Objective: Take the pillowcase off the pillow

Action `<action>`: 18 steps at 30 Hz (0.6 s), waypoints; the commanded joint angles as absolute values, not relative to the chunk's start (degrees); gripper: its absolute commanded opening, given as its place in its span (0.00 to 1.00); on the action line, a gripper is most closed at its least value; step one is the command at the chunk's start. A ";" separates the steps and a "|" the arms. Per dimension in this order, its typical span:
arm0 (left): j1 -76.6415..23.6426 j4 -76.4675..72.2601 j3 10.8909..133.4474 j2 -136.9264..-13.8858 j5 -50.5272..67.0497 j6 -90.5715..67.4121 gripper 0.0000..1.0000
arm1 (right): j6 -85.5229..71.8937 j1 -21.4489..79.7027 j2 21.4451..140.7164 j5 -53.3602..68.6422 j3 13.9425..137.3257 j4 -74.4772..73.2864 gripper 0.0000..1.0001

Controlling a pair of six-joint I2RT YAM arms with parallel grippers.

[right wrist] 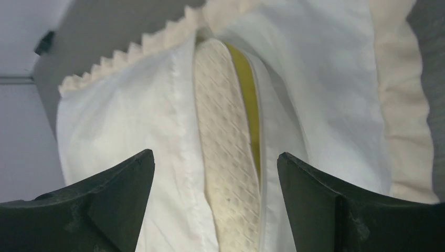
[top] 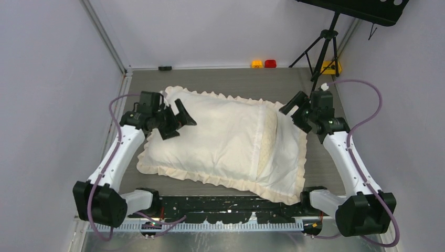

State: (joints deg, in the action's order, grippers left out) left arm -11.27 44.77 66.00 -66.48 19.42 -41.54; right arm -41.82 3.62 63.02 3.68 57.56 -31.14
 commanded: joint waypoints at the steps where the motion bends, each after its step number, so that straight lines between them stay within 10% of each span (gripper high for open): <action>1: -11.30 40.64 57.43 -68.82 23.52 -42.84 1.00 | -44.39 3.49 60.75 9.03 50.43 -30.87 0.91; 18: -0.26 24.75 49.67 -79.69 7.69 -51.29 1.00 | -55.90 19.71 73.89 18.38 32.84 4.68 0.80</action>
State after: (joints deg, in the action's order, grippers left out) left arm -2.46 26.98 44.36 -77.14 22.48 -53.21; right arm -54.63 10.17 70.67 17.63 27.51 -7.51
